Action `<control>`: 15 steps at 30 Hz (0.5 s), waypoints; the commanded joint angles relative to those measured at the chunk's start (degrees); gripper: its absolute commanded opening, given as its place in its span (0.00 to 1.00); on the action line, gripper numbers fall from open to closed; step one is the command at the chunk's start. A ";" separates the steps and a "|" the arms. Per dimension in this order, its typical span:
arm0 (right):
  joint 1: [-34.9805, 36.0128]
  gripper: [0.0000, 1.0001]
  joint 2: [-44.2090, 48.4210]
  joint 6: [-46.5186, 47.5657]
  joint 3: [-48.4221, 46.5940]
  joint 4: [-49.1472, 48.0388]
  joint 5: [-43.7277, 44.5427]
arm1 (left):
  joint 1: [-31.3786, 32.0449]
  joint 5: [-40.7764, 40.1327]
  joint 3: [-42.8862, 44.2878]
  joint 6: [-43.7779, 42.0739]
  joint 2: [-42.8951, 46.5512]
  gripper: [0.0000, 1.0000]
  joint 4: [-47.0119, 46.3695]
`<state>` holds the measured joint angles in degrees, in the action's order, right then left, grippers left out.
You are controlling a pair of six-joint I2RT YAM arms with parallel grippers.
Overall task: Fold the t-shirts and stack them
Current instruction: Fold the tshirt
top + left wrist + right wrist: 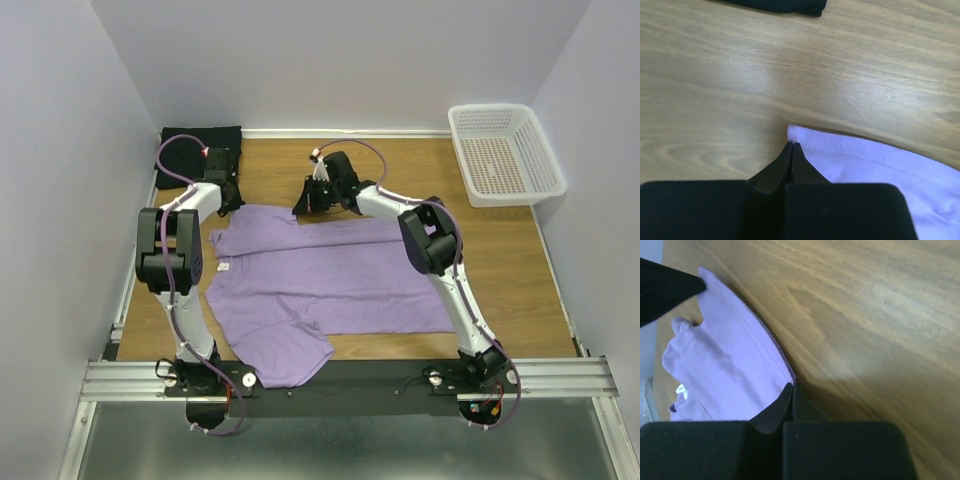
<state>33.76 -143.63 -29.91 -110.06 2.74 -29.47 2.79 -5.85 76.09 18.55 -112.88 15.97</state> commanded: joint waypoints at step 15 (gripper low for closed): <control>2.80 0.01 20.13 3.63 20.13 1.74 -3.75 | 0.46 4.52 -18.08 7.03 27.95 0.00 7.76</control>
<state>35.00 -127.15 -27.81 -94.50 3.11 -31.44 3.11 -4.36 62.17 23.53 -89.49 20.62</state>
